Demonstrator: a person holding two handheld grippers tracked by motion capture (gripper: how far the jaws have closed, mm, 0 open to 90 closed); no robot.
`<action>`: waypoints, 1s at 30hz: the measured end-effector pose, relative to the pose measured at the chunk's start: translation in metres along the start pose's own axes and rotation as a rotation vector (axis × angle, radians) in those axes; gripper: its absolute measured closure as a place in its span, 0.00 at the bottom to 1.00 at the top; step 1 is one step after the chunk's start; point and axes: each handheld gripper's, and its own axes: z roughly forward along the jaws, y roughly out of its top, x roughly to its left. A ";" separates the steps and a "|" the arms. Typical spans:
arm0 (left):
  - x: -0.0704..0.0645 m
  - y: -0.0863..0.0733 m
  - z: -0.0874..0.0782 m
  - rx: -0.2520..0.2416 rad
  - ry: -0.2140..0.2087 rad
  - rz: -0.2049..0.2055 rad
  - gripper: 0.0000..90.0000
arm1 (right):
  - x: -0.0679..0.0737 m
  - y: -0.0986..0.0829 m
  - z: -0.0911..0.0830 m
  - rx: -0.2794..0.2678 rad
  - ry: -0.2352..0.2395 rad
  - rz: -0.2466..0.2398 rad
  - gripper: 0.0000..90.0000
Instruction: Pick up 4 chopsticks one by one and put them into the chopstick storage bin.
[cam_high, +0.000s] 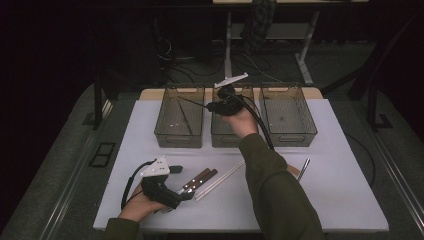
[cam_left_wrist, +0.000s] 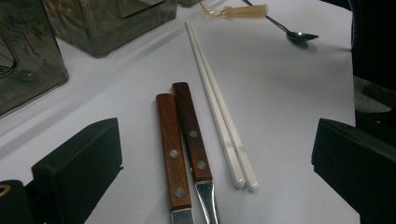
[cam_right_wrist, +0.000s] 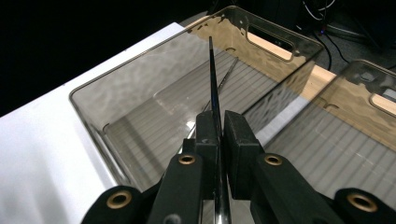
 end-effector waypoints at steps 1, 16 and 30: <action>0.000 0.000 0.000 -0.001 0.000 -0.001 0.00 | 0.002 0.002 0.004 0.004 0.000 -0.002 0.94; 0.002 0.001 -0.003 -0.027 -0.011 -0.013 0.00 | 0.021 0.018 0.066 0.060 -0.059 0.007 0.94; 0.002 0.001 -0.003 -0.028 -0.014 -0.010 0.01 | 0.026 0.023 0.072 0.028 -0.005 -0.009 0.51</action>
